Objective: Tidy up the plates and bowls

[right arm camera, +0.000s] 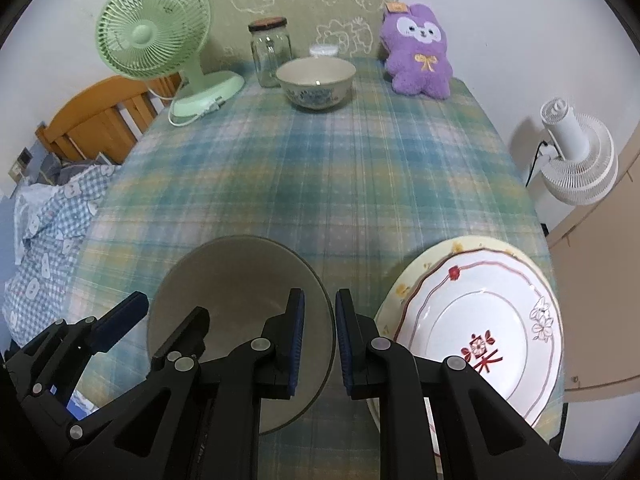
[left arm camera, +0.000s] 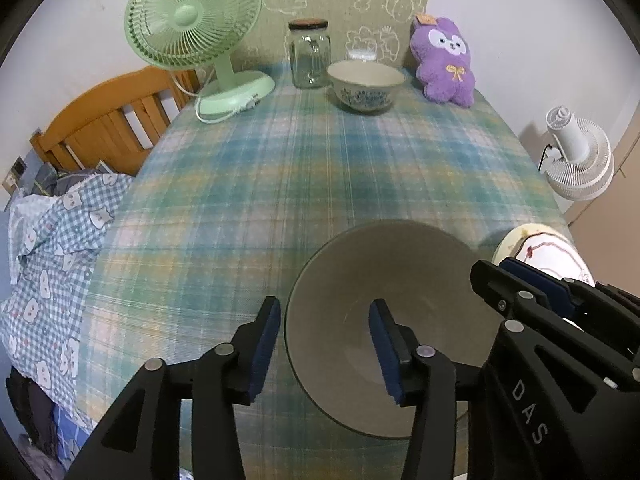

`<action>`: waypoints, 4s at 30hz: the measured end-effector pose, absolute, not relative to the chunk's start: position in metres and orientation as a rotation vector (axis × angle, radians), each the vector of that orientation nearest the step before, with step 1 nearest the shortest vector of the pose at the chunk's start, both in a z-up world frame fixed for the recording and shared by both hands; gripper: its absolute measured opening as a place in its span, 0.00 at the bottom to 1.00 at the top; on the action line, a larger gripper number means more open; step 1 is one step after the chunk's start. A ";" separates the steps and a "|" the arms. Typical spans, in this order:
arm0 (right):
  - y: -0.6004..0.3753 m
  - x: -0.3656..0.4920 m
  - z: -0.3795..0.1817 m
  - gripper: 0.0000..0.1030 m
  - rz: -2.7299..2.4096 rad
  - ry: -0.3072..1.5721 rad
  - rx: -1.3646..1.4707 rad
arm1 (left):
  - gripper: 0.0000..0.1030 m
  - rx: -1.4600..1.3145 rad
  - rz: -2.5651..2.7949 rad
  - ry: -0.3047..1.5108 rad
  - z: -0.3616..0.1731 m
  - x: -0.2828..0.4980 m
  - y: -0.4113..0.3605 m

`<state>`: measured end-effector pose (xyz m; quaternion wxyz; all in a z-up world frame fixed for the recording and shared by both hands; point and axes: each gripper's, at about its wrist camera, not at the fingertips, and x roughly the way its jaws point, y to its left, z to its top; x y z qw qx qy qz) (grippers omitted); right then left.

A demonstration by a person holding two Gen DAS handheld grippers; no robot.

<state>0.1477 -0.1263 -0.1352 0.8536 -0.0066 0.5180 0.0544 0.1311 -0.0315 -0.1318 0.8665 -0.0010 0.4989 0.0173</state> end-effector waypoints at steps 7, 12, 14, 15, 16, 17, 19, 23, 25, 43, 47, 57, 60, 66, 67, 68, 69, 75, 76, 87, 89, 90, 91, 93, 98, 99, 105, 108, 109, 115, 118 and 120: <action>-0.132 0.139 -0.107 0.19 0.141 1.041 -0.005 | 0.54 0.004 0.056 0.997 -0.106 0.123 -0.036; -0.135 0.133 -0.086 0.19 0.151 1.022 -0.005 | 0.59 -0.020 0.042 0.978 -0.089 0.118 -0.038; -0.137 0.131 -0.077 0.19 0.152 1.010 -0.007 | 0.62 -0.014 0.042 0.965 -0.082 0.116 -0.040; -0.137 0.131 -0.074 0.19 0.152 1.006 -0.007 | 0.65 -0.010 0.044 0.959 -0.078 0.116 -0.041; -0.139 0.131 -0.070 0.19 0.153 1.000 -0.004 | 0.66 -0.008 0.046 0.952 -0.073 0.116 -0.042; -0.139 0.131 -0.066 0.19 0.153 0.994 0.000 | 0.67 -0.008 0.046 0.947 -0.070 0.116 -0.042; -0.140 0.131 -0.059 0.20 0.143 0.975 0.004 | 0.68 -0.009 0.046 0.932 -0.062 0.116 -0.042; -0.144 0.130 -0.046 0.60 0.109 0.933 0.027 | 0.71 0.008 0.040 0.902 -0.049 0.118 -0.042; -0.145 0.130 -0.040 0.61 0.102 0.919 0.041 | 0.72 0.024 0.037 0.886 -0.043 0.119 -0.042; -0.137 0.156 0.027 0.90 -0.029 0.771 0.062 | 0.92 0.031 -0.051 0.745 0.017 0.148 -0.015; -0.138 0.165 0.034 0.94 -0.048 0.742 0.050 | 0.95 0.034 -0.073 0.717 0.023 0.159 -0.013; -0.147 0.205 0.037 0.95 -0.034 0.727 0.020 | 0.97 0.031 -0.079 0.712 0.025 0.196 -0.027; -0.156 0.225 0.033 0.95 -0.018 0.744 0.042 | 0.97 0.028 -0.061 0.728 0.024 0.214 -0.033; -0.166 0.265 0.024 0.95 0.031 0.755 0.021 | 0.97 0.008 -0.020 0.740 0.017 0.246 -0.044; -0.167 0.273 0.022 0.95 0.035 0.760 0.010 | 0.97 0.002 -0.016 0.744 0.014 0.251 -0.045; -0.169 0.279 0.019 0.95 0.037 0.761 0.004 | 0.97 -0.005 -0.011 0.750 0.012 0.256 -0.046; -0.170 0.284 0.018 0.95 0.039 0.761 0.000 | 0.97 -0.012 -0.008 0.756 0.009 0.262 -0.047; -0.175 0.318 0.005 0.95 0.064 0.764 -0.014 | 0.96 -0.022 0.042 0.737 0.000 0.289 -0.053; -0.176 0.324 0.003 0.95 0.067 0.767 -0.018 | 0.96 -0.023 0.046 0.738 -0.002 0.294 -0.053; -0.172 0.371 -0.023 0.95 0.097 0.775 -0.039 | 0.95 -0.007 0.104 0.768 -0.024 0.333 -0.051; -0.171 0.379 -0.028 0.95 0.101 0.774 -0.034 | 0.94 -0.013 0.115 0.774 -0.028 0.341 -0.048; -0.170 0.383 -0.030 0.95 0.101 0.774 -0.034 | 0.94 -0.019 0.118 0.779 -0.031 0.345 -0.046; -0.169 0.387 -0.032 0.95 0.104 0.773 -0.035 | 0.94 -0.024 0.120 0.782 -0.033 0.349 -0.045; -0.167 0.396 -0.038 0.95 0.104 0.771 -0.045 | 0.90 -0.027 0.130 0.790 -0.039 0.357 -0.043; -0.166 0.416 -0.052 0.94 0.102 0.772 -0.037 | 0.83 -0.060 0.161 0.782 -0.051 0.374 -0.040; -0.166 0.419 -0.055 0.94 0.100 0.773 -0.037 | 0.83 -0.064 0.162 0.785 -0.055 0.378 -0.040; -0.163 0.440 -0.077 0.90 0.100 0.779 -0.042 | 0.82 -0.038 0.157 0.803 -0.074 0.401 -0.040; -0.162 0.448 -0.089 0.90 0.096 0.785 -0.034 | 0.79 -0.021 0.132 0.821 -0.086 0.411 -0.042; -0.162 0.451 -0.095 0.90 0.095 0.787 -0.028 | 0.78 -0.015 0.137 0.826 -0.090 0.414 -0.042; -0.159 0.466 -0.123 0.84 0.111 0.818 -0.018 | 0.70 0.024 0.141 0.842 -0.114 0.427 -0.051; -0.156 0.471 -0.134 0.83 0.112 0.821 -0.018 | 0.69 0.016 0.119 0.845 -0.125 0.432 -0.053; -0.155 0.475 -0.141 0.81 0.110 0.824 -0.021 | 0.67 0.024 0.121 0.855 -0.130 0.436 -0.054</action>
